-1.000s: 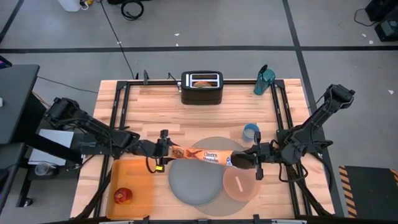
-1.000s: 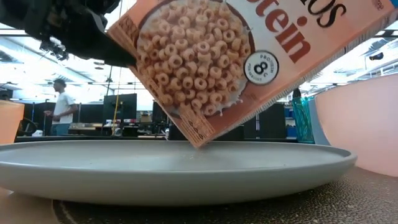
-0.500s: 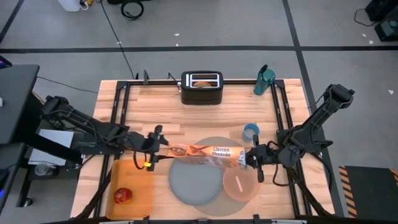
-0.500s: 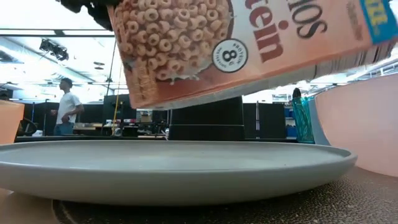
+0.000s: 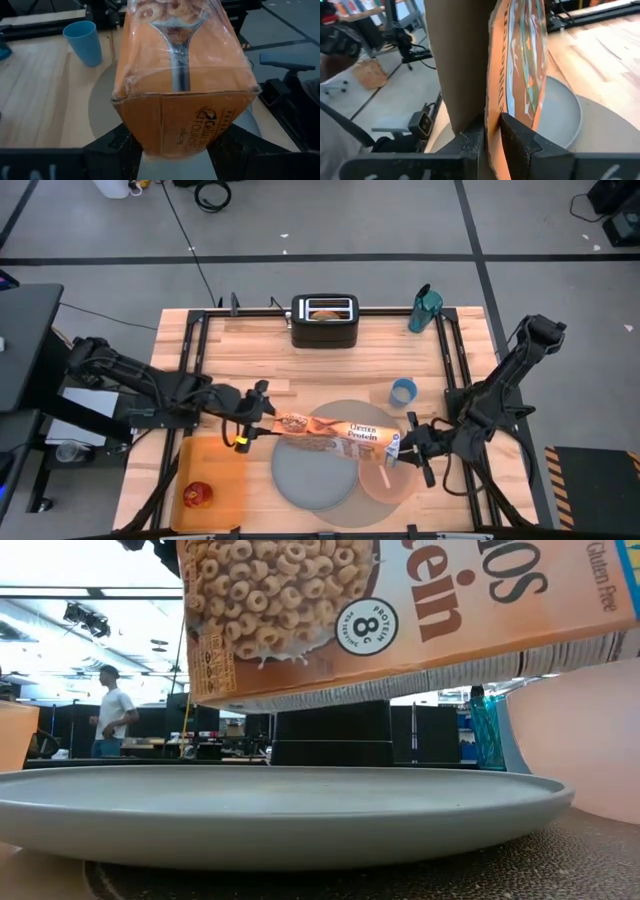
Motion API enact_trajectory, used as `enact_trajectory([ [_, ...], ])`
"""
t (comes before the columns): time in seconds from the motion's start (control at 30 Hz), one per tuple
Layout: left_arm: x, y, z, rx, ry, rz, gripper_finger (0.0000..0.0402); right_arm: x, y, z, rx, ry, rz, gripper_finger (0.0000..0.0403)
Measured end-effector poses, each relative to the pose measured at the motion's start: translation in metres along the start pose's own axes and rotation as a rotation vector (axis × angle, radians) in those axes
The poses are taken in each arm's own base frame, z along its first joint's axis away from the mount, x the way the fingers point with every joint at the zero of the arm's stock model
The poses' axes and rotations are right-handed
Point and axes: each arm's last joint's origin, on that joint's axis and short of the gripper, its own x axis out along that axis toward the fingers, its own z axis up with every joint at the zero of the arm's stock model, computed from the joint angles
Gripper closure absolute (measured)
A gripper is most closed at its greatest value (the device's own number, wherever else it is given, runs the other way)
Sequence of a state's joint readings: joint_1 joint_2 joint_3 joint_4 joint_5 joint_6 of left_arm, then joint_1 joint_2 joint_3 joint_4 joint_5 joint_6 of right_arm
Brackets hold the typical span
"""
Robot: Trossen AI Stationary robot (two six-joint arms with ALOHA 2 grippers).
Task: Arrange a breakfast setting
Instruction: Pour the cereal from the cereal box into the pink bowl
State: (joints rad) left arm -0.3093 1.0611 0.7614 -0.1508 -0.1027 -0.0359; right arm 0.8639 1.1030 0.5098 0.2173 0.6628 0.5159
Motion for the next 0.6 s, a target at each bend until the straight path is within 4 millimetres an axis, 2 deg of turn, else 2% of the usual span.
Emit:
enact_trajectory([
  [0.2, 0.0077, 0.0023, -0.0026, -0.021, 0.022, -0.051, 0.0207, 0.0031, 0.0004, -0.0042, -0.002, 0.013, -0.013, 0.0337],
  [0.6, 0.0079, 0.0041, -0.0013, -0.027, 0.011, -0.116, 0.0207, -0.0011, 0.0015, 0.0001, 0.034, 0.004, 0.021, 0.0337],
])
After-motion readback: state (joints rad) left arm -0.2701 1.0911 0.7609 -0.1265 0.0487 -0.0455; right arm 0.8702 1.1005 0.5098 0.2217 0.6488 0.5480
